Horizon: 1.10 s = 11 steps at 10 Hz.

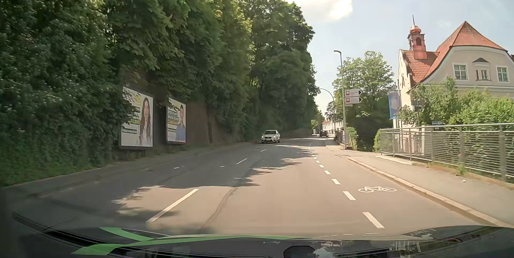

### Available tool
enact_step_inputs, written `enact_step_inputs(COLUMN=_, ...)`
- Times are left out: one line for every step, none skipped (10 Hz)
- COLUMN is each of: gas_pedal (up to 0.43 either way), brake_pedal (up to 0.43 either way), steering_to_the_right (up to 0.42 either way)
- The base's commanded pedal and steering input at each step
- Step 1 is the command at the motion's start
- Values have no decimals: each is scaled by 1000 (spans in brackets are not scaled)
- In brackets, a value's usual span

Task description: Follow the waypoints while adhering to traffic rules and regulations

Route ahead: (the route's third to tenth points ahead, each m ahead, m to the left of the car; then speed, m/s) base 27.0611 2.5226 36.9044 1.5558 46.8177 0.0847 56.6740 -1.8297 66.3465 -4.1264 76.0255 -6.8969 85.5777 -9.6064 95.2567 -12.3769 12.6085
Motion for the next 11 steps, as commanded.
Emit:
enact_step_inputs(gas_pedal=240, brake_pedal=0, steering_to_the_right=13)
enact_step_inputs(gas_pedal=240, brake_pedal=0, steering_to_the_right=13)
enact_step_inputs(gas_pedal=248, brake_pedal=0, steering_to_the_right=13)
enact_step_inputs(gas_pedal=248, brake_pedal=0, steering_to_the_right=14)
enact_step_inputs(gas_pedal=248, brake_pedal=0, steering_to_the_right=15)
enact_step_inputs(gas_pedal=248, brake_pedal=0, steering_to_the_right=16)
enact_step_inputs(gas_pedal=248, brake_pedal=0, steering_to_the_right=16)
enact_step_inputs(gas_pedal=248, brake_pedal=0, steering_to_the_right=16)
enact_step_inputs(gas_pedal=248, brake_pedal=0, steering_to_the_right=16)
enact_step_inputs(gas_pedal=248, brake_pedal=0, steering_to_the_right=16)
enact_step_inputs(gas_pedal=248, brake_pedal=0, steering_to_the_right=16)
